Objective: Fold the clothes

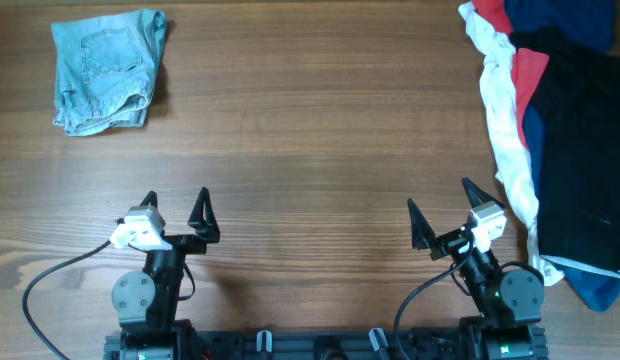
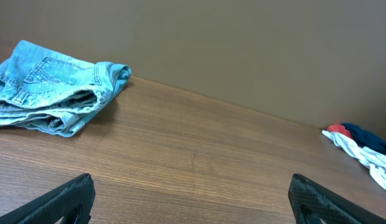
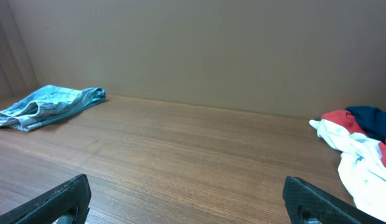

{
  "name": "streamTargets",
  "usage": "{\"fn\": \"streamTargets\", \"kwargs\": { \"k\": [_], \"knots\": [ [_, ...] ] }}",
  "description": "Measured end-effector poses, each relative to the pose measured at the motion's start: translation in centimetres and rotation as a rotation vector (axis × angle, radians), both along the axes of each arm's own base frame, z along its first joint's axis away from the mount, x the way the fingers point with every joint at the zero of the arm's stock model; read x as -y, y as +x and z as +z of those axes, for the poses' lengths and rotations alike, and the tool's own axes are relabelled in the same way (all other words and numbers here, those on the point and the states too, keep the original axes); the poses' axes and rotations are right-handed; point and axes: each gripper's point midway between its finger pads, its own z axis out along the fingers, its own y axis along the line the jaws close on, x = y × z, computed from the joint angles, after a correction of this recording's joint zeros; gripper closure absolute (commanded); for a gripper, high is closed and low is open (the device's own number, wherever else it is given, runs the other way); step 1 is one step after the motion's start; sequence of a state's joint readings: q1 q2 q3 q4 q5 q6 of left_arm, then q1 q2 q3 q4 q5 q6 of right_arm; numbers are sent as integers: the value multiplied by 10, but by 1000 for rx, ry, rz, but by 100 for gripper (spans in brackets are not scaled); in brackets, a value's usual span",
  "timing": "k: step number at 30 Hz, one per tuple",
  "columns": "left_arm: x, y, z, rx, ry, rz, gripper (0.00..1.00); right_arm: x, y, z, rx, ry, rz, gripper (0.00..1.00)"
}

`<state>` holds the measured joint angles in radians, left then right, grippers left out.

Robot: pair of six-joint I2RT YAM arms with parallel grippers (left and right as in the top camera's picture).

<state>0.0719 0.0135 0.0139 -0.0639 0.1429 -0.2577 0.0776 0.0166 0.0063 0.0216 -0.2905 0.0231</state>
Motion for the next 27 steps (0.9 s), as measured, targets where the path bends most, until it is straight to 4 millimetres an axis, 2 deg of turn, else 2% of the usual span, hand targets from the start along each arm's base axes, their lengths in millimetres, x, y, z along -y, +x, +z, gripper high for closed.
{"fn": "streamTargets", "kwargs": {
  "k": [27],
  "knots": [
    [0, 0, 0, 0, 0, 0, 0, 0, 0, 0, 3, -9, 0, 0]
  ]
}}
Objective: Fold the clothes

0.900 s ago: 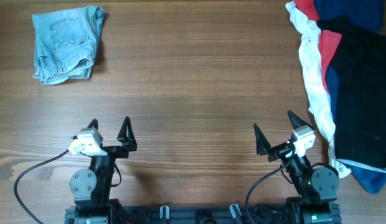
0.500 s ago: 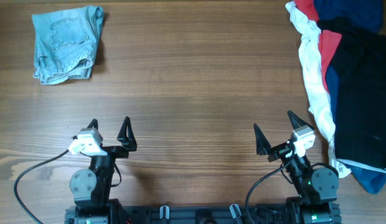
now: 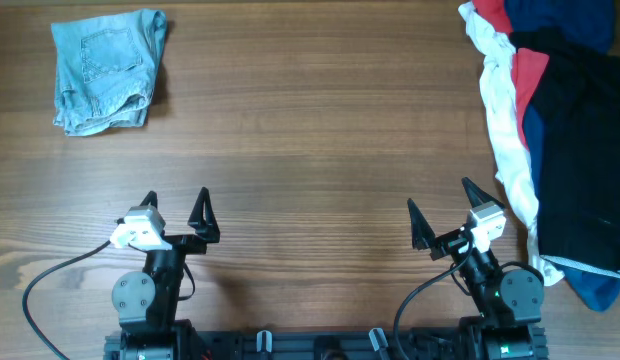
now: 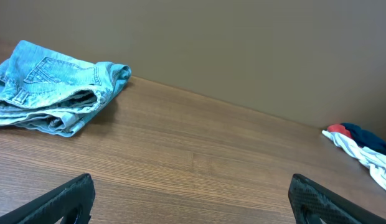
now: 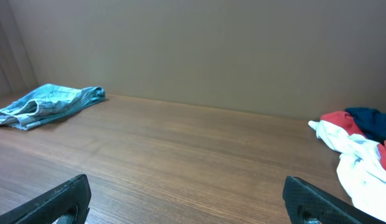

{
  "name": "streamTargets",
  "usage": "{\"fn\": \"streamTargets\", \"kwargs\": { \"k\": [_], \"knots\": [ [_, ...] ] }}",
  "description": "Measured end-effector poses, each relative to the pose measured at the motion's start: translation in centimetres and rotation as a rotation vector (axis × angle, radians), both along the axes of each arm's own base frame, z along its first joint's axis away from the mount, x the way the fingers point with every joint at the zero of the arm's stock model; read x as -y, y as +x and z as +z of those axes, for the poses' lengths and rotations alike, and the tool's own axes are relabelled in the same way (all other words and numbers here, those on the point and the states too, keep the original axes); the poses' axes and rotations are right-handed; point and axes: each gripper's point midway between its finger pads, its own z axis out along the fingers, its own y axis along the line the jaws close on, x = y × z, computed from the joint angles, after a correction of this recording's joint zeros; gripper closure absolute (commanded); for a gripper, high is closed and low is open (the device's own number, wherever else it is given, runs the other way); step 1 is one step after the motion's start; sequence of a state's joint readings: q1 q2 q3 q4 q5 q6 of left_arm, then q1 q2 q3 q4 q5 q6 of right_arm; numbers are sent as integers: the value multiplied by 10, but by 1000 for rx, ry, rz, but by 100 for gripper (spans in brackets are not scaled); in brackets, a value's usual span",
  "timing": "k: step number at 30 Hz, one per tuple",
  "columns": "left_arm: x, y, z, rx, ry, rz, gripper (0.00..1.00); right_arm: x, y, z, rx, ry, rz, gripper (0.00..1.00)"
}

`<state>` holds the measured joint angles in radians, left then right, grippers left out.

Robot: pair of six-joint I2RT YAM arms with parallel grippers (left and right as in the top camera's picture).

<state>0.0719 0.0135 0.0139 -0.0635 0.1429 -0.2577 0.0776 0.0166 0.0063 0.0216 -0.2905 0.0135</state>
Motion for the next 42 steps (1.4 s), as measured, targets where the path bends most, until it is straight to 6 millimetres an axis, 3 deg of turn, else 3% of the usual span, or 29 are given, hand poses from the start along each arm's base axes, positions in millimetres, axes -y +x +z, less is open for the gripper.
{"fn": "streamTargets", "kwargs": {
  "k": [9, 13, 19, 20, 23, 26, 31, 34, 37, 40, 42],
  "knots": [
    [0, 0, 0, 0, 0, 0, 0, 0, 0, 1, 3, 0, 0, 1],
    [0, 0, 0, 0, 0, 0, 0, -2, -2, 17, 71, 5, 16, 0],
    [2, 0, 0, -3, -25, -11, 0, -8, -3, 18, 54, 21, 50, 0],
    [2, 0, 0, -6, -34, -12, 0, -8, -3, 22, 51, 22, 50, 1],
    [5, 0, 0, -54, -51, -26, 0, -8, -1, 60, 68, 22, 50, 1],
    [10, 7, 30, -103, -65, -58, 0, -9, 18, 97, 26, 20, 49, 1],
    [22, 37, 53, -345, -90, -133, 0, -15, 75, 111, -257, 11, 54, 0],
    [23, 54, 49, -516, -114, -147, 0, -18, 107, 104, -459, -3, 57, 0],
    [31, 76, 48, -636, -96, -220, 0, -23, 134, 83, -618, -5, 72, 1],
    [37, 91, 32, -735, -110, -268, 0, -28, 152, 72, -637, 3, 97, 1],
    [40, 99, 13, -791, -126, -288, 0, -21, 159, 64, -655, 4, 51, 0]
  ]
}}
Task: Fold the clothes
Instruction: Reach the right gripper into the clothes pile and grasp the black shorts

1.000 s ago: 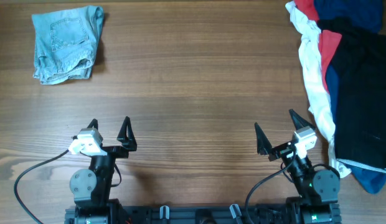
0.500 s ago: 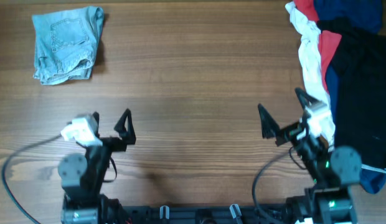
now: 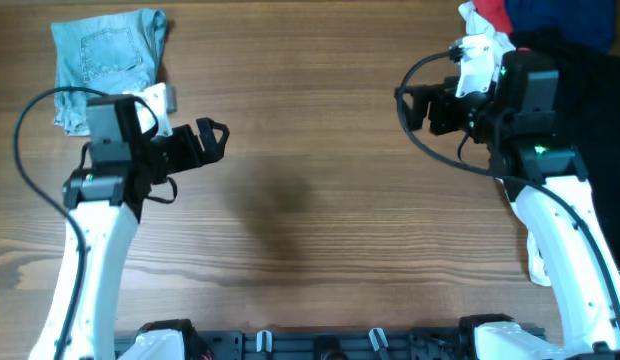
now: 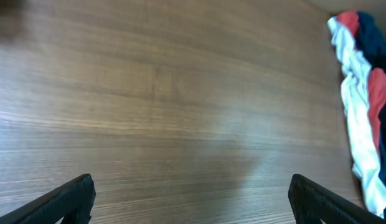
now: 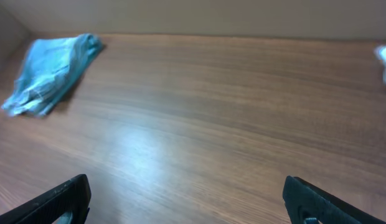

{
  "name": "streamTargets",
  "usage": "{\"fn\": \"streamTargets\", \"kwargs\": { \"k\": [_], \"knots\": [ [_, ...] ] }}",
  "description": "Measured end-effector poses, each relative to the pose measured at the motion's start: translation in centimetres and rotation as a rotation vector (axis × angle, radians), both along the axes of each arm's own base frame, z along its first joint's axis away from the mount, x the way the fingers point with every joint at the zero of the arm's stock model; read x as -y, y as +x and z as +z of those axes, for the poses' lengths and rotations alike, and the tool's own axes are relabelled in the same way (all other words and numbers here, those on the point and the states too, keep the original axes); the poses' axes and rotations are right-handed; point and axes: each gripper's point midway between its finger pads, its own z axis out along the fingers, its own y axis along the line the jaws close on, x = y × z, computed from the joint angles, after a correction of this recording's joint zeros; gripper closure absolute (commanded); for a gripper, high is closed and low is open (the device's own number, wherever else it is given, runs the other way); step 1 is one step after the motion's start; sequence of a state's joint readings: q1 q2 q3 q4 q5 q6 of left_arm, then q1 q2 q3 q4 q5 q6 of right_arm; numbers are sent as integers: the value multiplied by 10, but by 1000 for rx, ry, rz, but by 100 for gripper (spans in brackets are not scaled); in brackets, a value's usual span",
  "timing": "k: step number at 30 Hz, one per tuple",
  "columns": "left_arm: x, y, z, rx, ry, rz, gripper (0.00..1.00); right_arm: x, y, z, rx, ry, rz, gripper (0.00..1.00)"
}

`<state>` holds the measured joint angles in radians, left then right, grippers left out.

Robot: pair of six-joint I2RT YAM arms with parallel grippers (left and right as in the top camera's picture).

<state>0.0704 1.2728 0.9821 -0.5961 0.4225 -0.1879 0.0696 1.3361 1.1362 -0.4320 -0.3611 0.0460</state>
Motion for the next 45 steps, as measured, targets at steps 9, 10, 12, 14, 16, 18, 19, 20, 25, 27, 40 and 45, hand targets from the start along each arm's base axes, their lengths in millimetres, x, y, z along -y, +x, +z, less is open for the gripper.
{"fn": "streamTargets", "kwargs": {
  "k": [9, 10, 12, 14, 16, 18, 19, 20, 25, 27, 40, 45],
  "knots": [
    [3, 6, -28, -81, -21, -16, 0, 280, -70, -45, -266, 19, -1119, 6],
    [3, 6, -28, -80, -21, -16, 0, 298, -83, -50, -289, 30, -1183, 7],
    [3, 6, -28, -81, -21, -16, 0, 338, -120, -70, -380, 48, -1328, 9],
    [3, 6, -28, -81, -21, -16, 0, 363, -149, -95, -476, 80, -1420, 13],
    [3, 6, -28, -81, -21, -16, 0, 370, -154, -112, -525, 100, -1410, 21],
    [3, 6, -28, -80, -21, -16, 0, 364, -136, -134, -561, 100, -1242, 26],
    [3, 6, -28, -80, -21, -16, 0, 357, -126, -141, -562, 108, -1172, 26],
    [3, 6, -28, -80, -21, -16, 0, 348, -109, -147, -554, 94, -1083, 25],
    [3, 9, -26, -64, -20, -16, 0, 285, -34, -173, -523, -90, -795, 25],
    [3, 9, -26, -65, -20, -16, 0, 276, -25, -183, -534, -173, -784, 24],
    [3, 9, -26, -65, -20, -16, 0, 315, -31, -188, -530, -370, -940, 62],
    [3, 9, -26, -65, -20, -16, 0, 319, -35, -192, -547, -379, -954, 96]
  ]
}}
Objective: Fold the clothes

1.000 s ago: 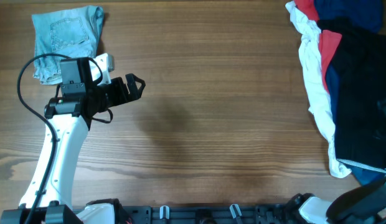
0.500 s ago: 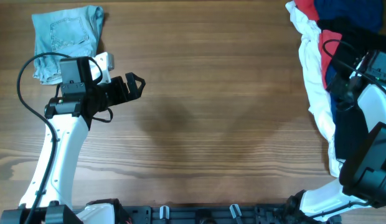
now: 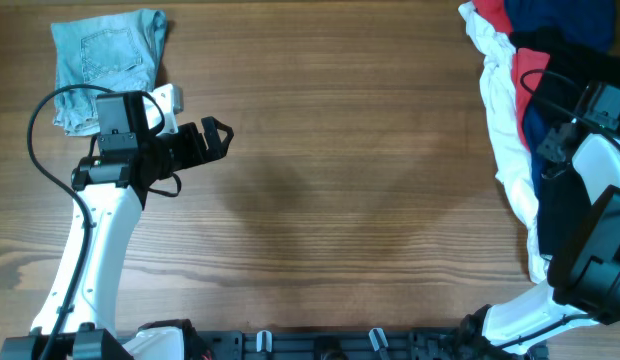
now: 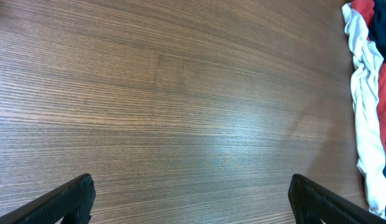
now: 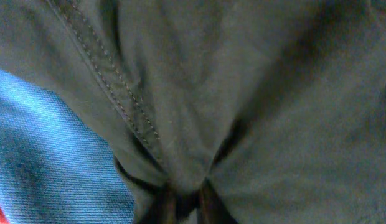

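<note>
A heap of unfolded clothes lies at the table's right edge: a white garment, red cloth, blue cloth and a large black garment. My right gripper is down on this heap. In the right wrist view it is shut, pinching a fold of the dark fabric, with blue cloth beside it. My left gripper hovers over bare wood left of centre, wide open, its fingertips at the frame's corners and nothing between them.
Folded light-blue denim shorts lie at the far left corner, just behind the left arm. The wooden table stretches between the two arms. The heap's white garment shows at the right in the left wrist view.
My right gripper was open above the table just left of the heap; now it is on the heap, shut on dark fabric. The left gripper has barely shifted and stays open.
At the first two moments both arms sat parked at the front edge, grippers open, the heap and the denim untouched. Then both arms stood out over the table, still open. Now the right gripper pinches the black garment in the heap.
</note>
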{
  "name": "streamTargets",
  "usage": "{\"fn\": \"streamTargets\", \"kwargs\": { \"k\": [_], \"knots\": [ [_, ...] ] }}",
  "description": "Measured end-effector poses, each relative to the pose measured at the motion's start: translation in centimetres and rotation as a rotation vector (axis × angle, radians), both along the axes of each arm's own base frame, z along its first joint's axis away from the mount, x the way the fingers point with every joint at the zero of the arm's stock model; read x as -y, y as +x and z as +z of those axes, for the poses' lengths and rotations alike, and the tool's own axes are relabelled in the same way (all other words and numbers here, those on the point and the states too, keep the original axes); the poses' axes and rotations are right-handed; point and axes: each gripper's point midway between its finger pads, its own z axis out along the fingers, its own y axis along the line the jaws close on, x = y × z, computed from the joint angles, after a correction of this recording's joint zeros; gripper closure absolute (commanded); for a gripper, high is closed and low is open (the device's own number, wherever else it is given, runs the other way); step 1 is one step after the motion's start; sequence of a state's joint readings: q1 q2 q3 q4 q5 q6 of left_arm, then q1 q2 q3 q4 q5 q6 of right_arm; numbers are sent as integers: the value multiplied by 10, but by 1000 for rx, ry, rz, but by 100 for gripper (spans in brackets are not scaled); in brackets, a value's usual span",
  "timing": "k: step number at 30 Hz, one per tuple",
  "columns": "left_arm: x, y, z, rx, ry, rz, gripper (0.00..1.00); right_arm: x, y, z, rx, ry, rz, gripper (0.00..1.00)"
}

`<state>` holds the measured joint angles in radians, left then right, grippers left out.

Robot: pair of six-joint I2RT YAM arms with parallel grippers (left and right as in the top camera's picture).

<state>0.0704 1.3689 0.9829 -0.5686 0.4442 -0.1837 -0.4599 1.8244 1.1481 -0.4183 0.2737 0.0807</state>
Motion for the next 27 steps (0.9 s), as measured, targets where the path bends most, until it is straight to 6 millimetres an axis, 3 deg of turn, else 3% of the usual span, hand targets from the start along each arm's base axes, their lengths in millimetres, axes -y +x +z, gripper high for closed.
{"fn": "streamTargets", "kwargs": {
  "k": [4, 6, 7, 8, 9, 11, 13, 15, 17, 19, 21, 25, 26, 27],
  "knots": [
    [0, 0, 0, 0, 0, 0, 0, -2, 0, 4, 14, 20, -16, 96],
    [0, 0, 0, 0, 0, 1, 0, -11, 5, 30, 72, 42, 4, 96],
    [0, 0, 0, 0, 0, 1, 0, -20, 12, 54, 128, 53, 25, 96],
    [0, 0, 0, 0, 0, 0, 0, -45, 32, 102, 253, 61, 102, 96],
    [0, 0, 0, 0, 0, 1, 0, -65, 41, 121, 307, 80, 152, 96],
    [0, 0, 0, 0, 1, 0, 0, -156, 59, 153, 384, 165, 358, 96],
    [0, 0, 0, 0, 0, 1, 0, -244, 66, 150, 372, 255, 545, 96],
    [0, 0, 0, -1, 0, 1, 0, -323, 67, 127, 325, 337, 684, 96],
    [0, 0, 0, 0, 1, 0, 0, -361, 69, 104, 285, 373, 747, 96],
    [0, -1, -1, -8, 0, 0, 0, -399, 70, 63, 217, 414, 799, 96],
    [0, -2, -2, -13, 0, 1, 0, -420, 76, 44, 216, 449, 834, 96],
    [-1, -3, -3, -20, 7, 6, 0, -469, 92, 56, 360, 491, 936, 96],
    [-2, -3, -3, -20, 9, 7, 0, -491, 91, 63, 406, 500, 981, 95],
    [-2, -3, -3, -20, 9, 7, 0, -502, 88, 65, 415, 501, 1002, 73]
  ]
}}
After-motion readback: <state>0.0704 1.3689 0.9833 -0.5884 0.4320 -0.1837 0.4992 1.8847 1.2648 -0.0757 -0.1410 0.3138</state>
